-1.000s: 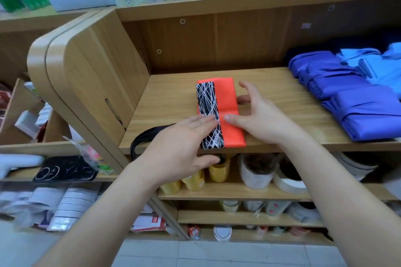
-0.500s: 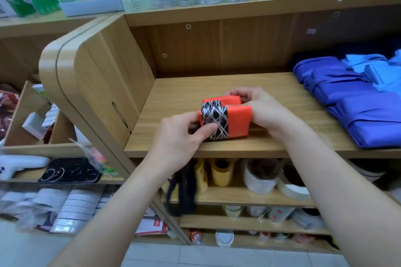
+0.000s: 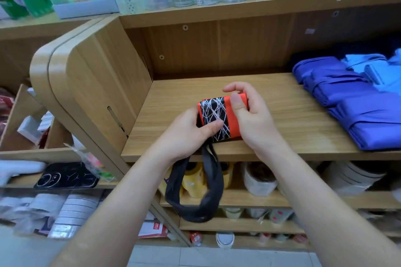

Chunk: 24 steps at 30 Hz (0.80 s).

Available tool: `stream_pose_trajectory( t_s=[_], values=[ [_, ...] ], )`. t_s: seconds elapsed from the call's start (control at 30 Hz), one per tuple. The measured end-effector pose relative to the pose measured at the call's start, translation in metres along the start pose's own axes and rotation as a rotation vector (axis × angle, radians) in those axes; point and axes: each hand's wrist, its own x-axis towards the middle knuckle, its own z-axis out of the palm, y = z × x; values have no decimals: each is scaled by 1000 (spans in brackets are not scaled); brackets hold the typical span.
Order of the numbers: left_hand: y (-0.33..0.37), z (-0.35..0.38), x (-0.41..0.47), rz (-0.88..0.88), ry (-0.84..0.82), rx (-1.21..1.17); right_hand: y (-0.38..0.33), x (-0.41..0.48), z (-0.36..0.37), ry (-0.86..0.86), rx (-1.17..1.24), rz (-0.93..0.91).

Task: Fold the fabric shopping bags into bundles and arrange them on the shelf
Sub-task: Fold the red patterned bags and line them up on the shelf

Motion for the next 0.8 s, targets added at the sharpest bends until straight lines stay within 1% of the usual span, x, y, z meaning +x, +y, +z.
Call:
stream_pose_trajectory(
  t_s=[0.07,0.2,0.27,0.37,0.43,0.5,0.57,0.6,0.67,0.7,0.73,0.77,0.8],
  values=[
    [2,1,-2,6,-37,-4,-3,-4,3,33,-6,-25],
    [13,10,-11,63,-34,117,-7,-12,15,262,-74,-49],
    [18,15,-16,79,-16,147,-5,-13,17,328,-96,-46],
    [19,20,-21,109,33,178,-4,-15,17,358,-111,-64],
    [18,22,-23,152,85,204,-6,-15,15,322,-128,-85],
    [18,25,-24,170,112,219,-11,-15,8,208,-176,-93],
    [19,25,-26,180,135,266,-20,-13,-8,19,-318,-93],
    [19,25,-26,188,145,302,-27,-12,-18,-110,-456,-87],
    [17,26,-28,219,142,384,-46,-8,-34,-371,-854,-82],
    [16,27,-28,239,130,419,-55,-5,-38,-471,-1043,-108],
    [15,27,-30,261,111,427,-62,-3,-40,-549,-1162,-146],
    [15,27,-32,276,80,402,-67,-1,-41,-609,-1203,-170],
    [14,25,-33,269,34,337,-70,0,-41,-651,-1194,-180]
  ],
)
